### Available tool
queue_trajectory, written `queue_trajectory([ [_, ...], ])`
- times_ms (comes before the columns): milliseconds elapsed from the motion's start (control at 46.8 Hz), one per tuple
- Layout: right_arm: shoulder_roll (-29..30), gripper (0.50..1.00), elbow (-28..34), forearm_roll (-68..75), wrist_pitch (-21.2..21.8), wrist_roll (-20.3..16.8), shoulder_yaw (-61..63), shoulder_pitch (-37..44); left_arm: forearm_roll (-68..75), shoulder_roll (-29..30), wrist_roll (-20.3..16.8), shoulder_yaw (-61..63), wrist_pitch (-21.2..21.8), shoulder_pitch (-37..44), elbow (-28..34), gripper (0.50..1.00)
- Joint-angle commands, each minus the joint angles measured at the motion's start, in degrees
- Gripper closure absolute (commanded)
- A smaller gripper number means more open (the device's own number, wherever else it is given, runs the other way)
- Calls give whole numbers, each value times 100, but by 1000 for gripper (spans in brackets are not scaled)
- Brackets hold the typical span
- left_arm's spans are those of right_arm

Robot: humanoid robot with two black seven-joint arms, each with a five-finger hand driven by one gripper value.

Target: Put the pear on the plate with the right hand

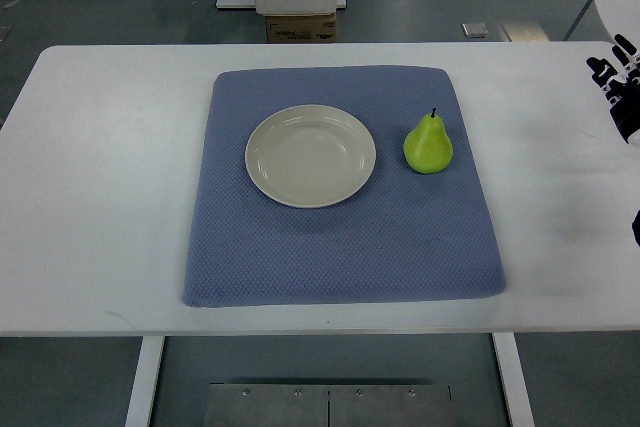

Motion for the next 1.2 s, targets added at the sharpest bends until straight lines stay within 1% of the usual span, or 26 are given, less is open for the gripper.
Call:
queue_trajectory([
  [0,-7,500,0,0,0,-1,0,-21,-2,0,-11,-16,0,-22,-2,500],
  [427,-7,500,0,8,9,26,9,-12,-2,0,-19,-16,61,-13,7,500],
  [641,-130,500,9,8,18,131,9,93,-2,0,-19,-16,44,-13,7,500],
  [748,-183,500,0,-18,18,114,-35,269,-2,0,-11,-16,35,-13,7,500],
  [918,-254,500,9,-53,62,105,-79,278,-2,0,-11,-16,35,-13,7,500],
  [1175,-254,500,18,-220,18,140,-984,295,-2,0,-19,-16,35,-13,7,500],
])
